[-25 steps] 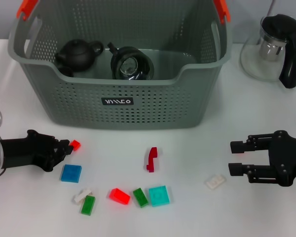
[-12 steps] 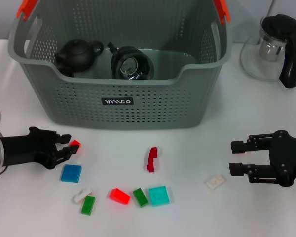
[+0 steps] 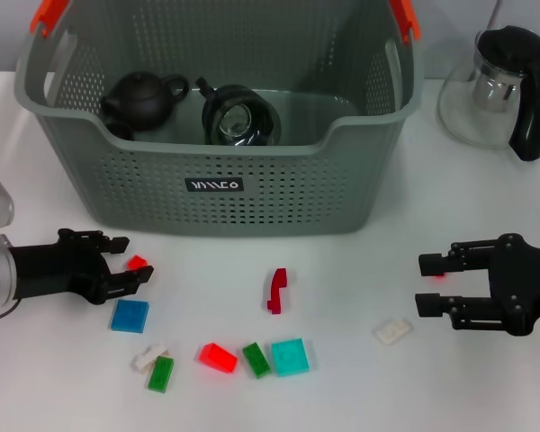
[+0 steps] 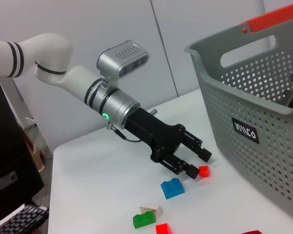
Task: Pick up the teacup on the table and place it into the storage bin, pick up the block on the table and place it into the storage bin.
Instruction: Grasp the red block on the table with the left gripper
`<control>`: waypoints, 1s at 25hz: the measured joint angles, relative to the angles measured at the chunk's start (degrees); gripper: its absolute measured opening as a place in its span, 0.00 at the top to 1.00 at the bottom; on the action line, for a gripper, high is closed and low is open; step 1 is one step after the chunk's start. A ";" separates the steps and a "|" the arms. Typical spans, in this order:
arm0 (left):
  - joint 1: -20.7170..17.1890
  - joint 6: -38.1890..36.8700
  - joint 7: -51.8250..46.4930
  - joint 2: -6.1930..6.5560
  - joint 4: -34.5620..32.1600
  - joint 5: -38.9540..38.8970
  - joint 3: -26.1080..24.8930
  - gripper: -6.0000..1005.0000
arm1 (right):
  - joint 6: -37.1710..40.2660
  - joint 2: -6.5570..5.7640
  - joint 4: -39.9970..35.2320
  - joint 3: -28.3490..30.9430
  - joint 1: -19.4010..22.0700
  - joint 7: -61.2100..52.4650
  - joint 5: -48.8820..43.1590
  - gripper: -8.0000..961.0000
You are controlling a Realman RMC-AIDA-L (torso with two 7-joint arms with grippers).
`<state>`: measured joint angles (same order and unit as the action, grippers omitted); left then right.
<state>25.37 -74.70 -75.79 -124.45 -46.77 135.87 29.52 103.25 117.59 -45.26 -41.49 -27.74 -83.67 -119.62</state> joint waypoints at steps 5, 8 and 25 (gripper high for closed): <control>0.44 1.19 0.02 0.00 0.90 0.00 0.45 0.41 | -0.17 0.00 0.00 0.00 -0.05 -0.06 0.00 0.38; 0.63 1.65 -0.07 0.00 0.99 0.06 0.46 0.41 | -0.39 0.00 0.00 0.00 -0.04 -0.11 0.00 0.38; 0.82 1.46 -2.17 0.09 0.63 0.63 1.84 0.71 | -0.69 -0.09 0.00 0.00 0.06 -0.11 0.00 0.38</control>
<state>26.19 -73.23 -77.96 -124.36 -46.15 136.50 31.37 102.56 117.50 -45.26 -41.48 -27.68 -83.78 -119.62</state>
